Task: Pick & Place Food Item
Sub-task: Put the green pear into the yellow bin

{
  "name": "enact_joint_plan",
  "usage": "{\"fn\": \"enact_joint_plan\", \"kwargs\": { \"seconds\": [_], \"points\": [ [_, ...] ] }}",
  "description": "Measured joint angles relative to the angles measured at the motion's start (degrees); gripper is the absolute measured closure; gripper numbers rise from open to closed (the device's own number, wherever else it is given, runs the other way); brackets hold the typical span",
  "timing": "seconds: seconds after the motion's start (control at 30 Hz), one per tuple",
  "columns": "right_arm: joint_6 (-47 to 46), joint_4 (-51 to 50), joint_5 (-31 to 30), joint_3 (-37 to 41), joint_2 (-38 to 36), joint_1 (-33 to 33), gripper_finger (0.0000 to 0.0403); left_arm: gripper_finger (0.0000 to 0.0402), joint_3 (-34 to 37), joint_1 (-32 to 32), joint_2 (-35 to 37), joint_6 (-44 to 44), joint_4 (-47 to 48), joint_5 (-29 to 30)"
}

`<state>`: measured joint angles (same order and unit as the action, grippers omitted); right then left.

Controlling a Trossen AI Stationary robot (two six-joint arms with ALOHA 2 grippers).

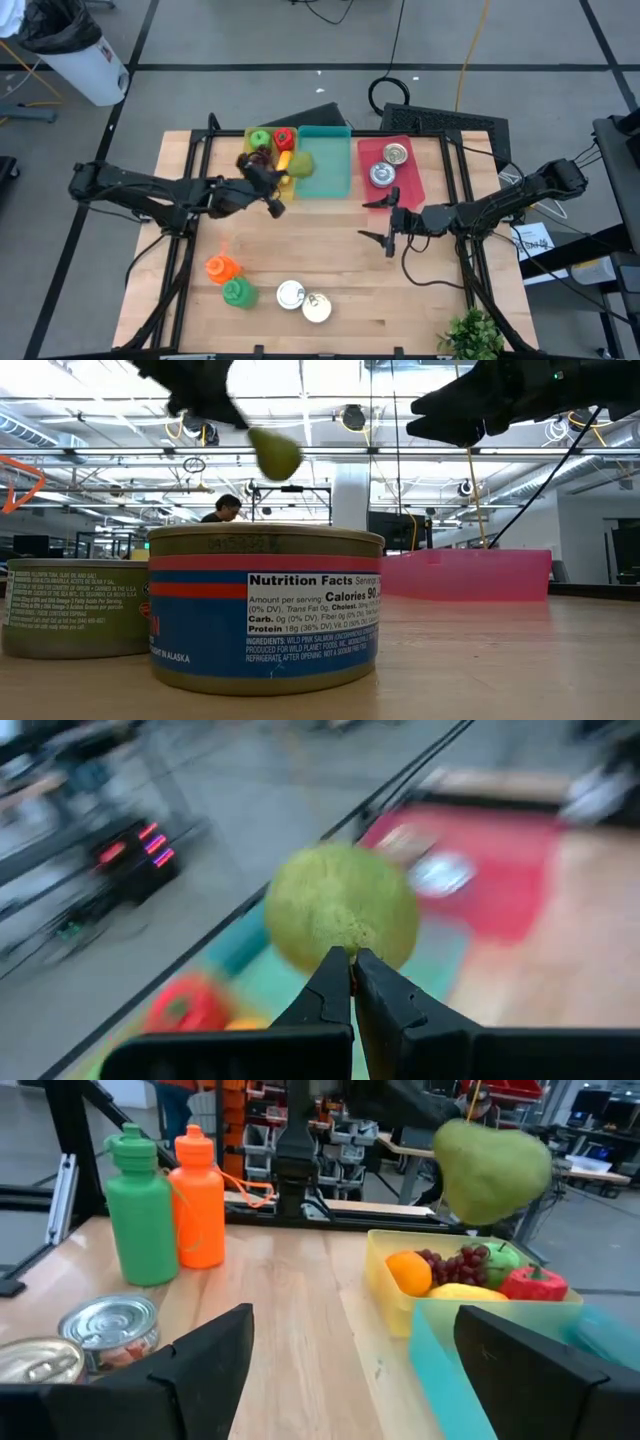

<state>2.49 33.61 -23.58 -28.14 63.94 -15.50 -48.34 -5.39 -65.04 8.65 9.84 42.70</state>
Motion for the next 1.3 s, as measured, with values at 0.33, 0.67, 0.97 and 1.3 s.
{"fn": "enact_joint_plan", "kwargs": {
  "seconds": [0.33,0.67,0.97,1.3],
  "points": [
    [-0.4,0.0,-0.1,0.0,0.0,0.0,0.0082,0.0401,0.1,6.5,-2.9,15.6,17.4,-0.9],
    [-0.3,0.0,-0.1,0.0,0.0,0.0,0.0083,0.0401,0.1,13.0,-10.8,19.9,23.2,-11.5],
    [-0.3,-0.1,-0.2,0.0,0.0,0.0,0.0083,0.0401,0.1,14.3,-10.9,21.5,24.1,-22.0],
    [-0.3,-0.2,-0.2,0.0,0.0,0.0,0.0083,0.04,0.1,14.4,-10.2,21.0,20.7,-15.5]
  ]
}}
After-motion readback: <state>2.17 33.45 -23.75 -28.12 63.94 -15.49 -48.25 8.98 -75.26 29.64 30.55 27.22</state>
